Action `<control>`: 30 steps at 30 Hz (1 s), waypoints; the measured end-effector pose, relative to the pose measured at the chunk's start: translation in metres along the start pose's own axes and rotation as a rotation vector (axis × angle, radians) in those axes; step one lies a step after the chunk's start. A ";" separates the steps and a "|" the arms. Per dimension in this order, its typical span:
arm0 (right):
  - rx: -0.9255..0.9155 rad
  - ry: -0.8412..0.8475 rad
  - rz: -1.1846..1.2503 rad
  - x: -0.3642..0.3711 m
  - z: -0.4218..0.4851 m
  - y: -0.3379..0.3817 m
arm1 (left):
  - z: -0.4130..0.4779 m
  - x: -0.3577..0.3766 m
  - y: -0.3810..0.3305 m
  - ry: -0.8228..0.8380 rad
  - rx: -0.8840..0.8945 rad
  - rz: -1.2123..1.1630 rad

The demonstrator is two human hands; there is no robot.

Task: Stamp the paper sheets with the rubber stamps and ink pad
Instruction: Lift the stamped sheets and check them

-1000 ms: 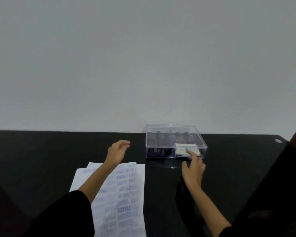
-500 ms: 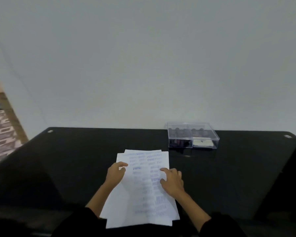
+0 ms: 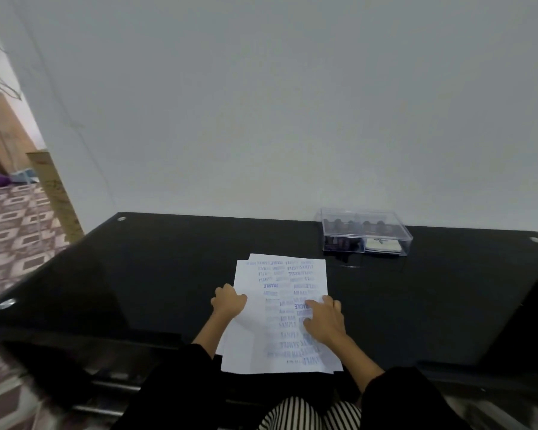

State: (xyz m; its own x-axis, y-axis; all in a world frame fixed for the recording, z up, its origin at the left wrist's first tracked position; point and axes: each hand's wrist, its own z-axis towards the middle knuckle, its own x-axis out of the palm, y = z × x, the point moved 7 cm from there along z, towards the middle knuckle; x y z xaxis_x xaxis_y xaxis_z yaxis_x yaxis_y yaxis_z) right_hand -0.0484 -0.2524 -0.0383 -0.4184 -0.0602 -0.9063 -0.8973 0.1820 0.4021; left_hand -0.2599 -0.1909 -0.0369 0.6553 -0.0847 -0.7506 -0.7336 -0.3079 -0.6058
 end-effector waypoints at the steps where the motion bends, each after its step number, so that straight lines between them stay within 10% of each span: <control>1: 0.004 -0.002 0.005 -0.001 0.000 -0.001 | 0.000 -0.001 0.001 0.000 -0.018 -0.011; 23: 0.029 -0.017 0.122 -0.003 0.007 -0.010 | -0.003 0.013 -0.012 0.074 -0.006 -0.441; 30: 0.231 -0.082 0.674 -0.017 0.012 -0.041 | -0.024 -0.011 -0.033 0.128 0.282 -0.685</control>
State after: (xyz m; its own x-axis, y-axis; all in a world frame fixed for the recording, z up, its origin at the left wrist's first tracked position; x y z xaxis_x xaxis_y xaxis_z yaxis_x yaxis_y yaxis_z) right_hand -0.0032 -0.2474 -0.0410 -0.8513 0.2107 -0.4805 -0.3906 0.3570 0.8485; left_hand -0.2385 -0.2022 -0.0028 0.9850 -0.0764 -0.1548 -0.1608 -0.0787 -0.9838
